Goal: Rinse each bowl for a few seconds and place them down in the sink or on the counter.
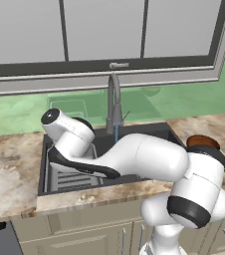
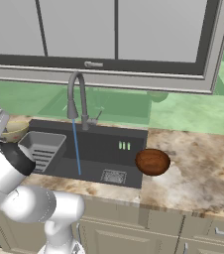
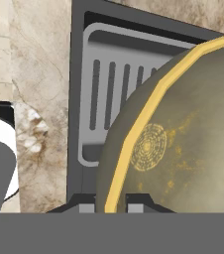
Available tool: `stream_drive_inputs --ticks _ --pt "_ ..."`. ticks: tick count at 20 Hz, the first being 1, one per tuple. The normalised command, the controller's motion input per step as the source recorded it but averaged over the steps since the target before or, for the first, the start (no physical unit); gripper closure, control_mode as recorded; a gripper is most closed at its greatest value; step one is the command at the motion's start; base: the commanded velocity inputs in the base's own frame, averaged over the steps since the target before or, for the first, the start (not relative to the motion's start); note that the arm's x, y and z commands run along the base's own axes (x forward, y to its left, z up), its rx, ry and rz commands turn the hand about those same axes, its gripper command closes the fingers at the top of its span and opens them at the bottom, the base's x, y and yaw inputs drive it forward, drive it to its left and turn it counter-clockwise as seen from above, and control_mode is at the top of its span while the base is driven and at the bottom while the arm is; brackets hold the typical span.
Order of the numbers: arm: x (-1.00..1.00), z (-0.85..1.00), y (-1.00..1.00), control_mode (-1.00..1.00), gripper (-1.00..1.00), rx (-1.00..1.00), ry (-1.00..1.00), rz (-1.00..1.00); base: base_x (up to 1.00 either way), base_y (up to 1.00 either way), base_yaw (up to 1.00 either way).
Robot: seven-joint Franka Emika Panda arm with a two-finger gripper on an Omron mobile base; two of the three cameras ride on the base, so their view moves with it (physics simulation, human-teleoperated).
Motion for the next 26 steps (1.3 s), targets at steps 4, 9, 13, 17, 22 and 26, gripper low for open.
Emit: stream_drive_inputs --ticks 4,9,13,17,22,26 --pt "0.00 0.00 -0.27 -1.00 1.00 0.00 0.00 0.00 0.00 0.00 0.00" --pt "0.00 -0.01 -0.25 -1.00 1.00 0.00 0.00 -0.01 0.00 0.00 0.00" --pt "0.00 0.00 -0.22 -1.00 1.00 0.00 0.00 -0.01 0.00 0.00 0.00" --pt "0.00 -0.01 -0.22 -1.00 1.00 0.00 0.00 -0.01 0.00 0.00 0.00" --pt "0.02 -0.01 -0.23 -1.00 1.00 0.00 0.00 -0.01 0.00 0.00 0.00" --pt "0.04 -0.02 -0.24 -1.00 1.00 0.00 0.00 -0.01 0.00 0.00 0.00"
